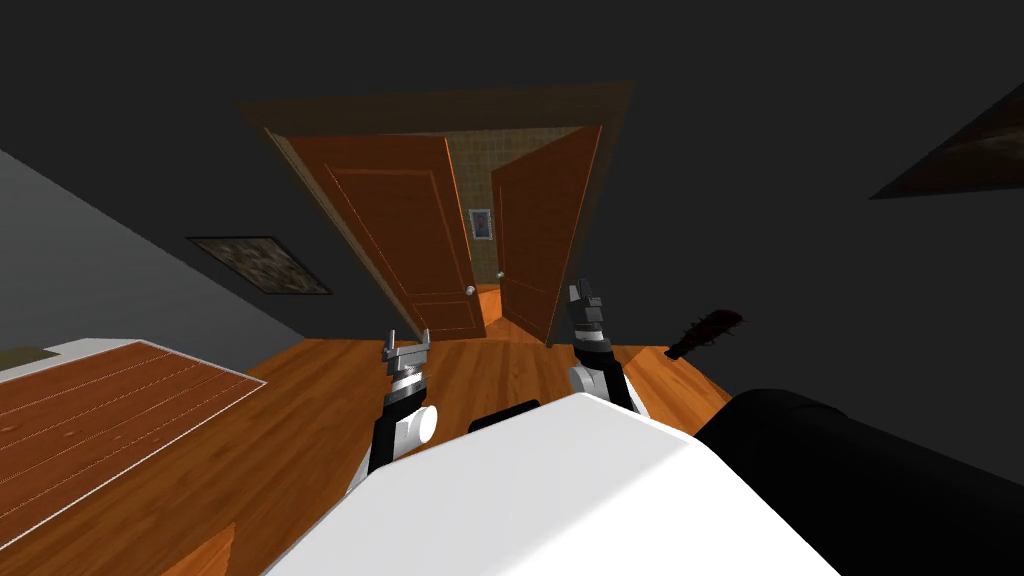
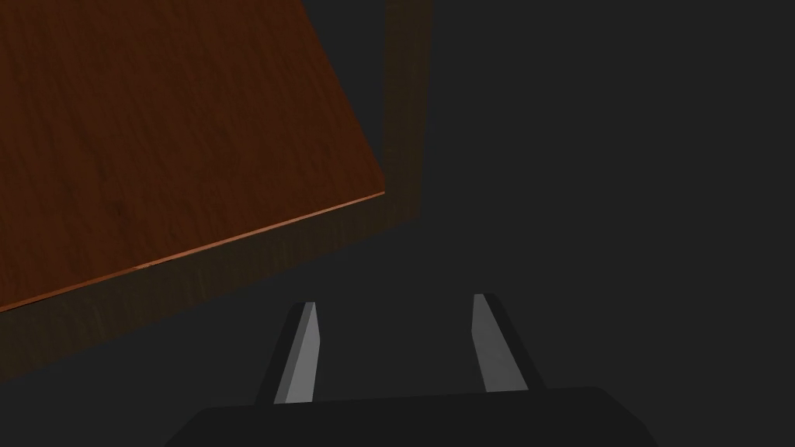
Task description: Push the door open
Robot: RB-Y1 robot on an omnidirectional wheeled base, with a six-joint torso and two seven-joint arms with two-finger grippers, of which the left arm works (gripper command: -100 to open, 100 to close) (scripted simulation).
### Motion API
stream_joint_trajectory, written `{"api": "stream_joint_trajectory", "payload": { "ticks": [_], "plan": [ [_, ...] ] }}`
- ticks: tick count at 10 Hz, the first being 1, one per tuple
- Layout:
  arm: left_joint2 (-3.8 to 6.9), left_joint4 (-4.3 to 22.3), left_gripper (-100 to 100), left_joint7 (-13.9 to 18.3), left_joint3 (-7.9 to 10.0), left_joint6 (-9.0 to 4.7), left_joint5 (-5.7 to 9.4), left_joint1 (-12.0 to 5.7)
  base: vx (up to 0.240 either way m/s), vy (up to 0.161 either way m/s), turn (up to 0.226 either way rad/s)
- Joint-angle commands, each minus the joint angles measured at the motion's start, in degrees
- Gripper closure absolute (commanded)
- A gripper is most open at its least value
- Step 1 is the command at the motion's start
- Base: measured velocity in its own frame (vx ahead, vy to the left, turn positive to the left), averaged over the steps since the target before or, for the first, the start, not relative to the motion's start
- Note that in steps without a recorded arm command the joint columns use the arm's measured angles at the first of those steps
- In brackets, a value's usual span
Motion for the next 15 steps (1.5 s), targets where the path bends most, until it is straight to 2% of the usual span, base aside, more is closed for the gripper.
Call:
{"api": "stream_joint_trajectory", "payload": {
  "ticks": [1, 9, 15],
  "plan": [
    [0.14, 1.96, -100, 1.41, -0.32, -0.8, 0.98, -0.47, 0.067, 0.067, -0.145],
    [0.39, 11.06, -100, 7.9, -1.82, -3.71, 5.9, -3.01, 0.074, 0.077, -0.159],
    [0.18, 17.95, -100, 12.81, -2.94, -5.92, 9.62, -4.92, 0.06, 0.088, -0.156]
  ]
}}
